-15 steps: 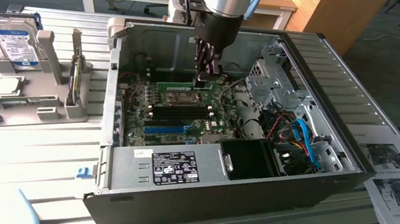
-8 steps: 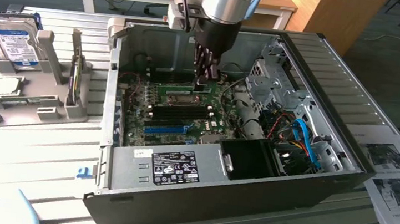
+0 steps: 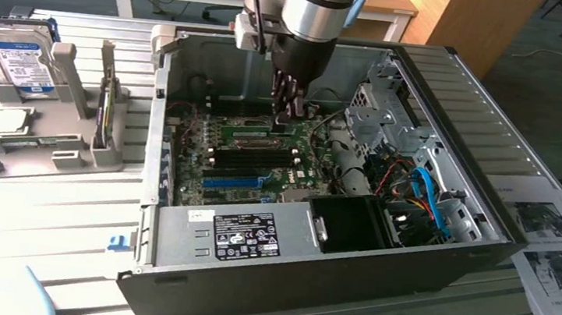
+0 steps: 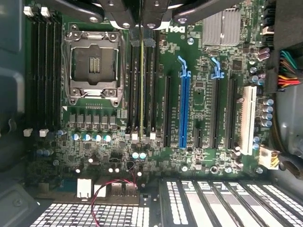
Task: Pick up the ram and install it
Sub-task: 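Insert the ram into the slot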
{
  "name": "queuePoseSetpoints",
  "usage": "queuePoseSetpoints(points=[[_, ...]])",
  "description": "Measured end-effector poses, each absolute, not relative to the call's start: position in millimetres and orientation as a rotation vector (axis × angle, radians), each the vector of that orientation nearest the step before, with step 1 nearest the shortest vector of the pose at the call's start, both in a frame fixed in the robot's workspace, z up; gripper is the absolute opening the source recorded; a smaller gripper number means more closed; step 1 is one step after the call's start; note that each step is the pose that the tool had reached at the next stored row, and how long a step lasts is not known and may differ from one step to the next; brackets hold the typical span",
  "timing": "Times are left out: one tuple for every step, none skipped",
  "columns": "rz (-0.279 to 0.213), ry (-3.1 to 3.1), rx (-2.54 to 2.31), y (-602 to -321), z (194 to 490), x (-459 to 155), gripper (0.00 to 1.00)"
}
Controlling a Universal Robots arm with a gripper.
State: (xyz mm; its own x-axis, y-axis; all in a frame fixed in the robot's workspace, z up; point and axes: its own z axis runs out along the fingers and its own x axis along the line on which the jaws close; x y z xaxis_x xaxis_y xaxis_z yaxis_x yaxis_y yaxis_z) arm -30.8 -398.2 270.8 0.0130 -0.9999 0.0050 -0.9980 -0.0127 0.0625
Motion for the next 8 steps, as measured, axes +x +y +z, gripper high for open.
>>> queuePoseSetpoints(points=[[-0.063,-2.173,2.201,-398.2,269.6,-30.8,0.11],[-0.063,-2.173,2.201,-398.2,268.5,-30.8,0.11],[-0.063,-2.173,2.202,-398.2,267.5,-30.8,0.11],[-0.063,-2.173,2.202,-398.2,267.4,-30.8,0.11],[-0.063,-2.173,2.202,-398.2,267.4,-30.8,0.11],[-0.063,-2.173,2.202,-398.2,267.4,-30.8,0.11],[-0.063,-2.173,2.202,-398.2,267.4,-30.8,0.11],[-0.063,-2.173,2.202,-398.2,267.4,-30.8,0.11]])
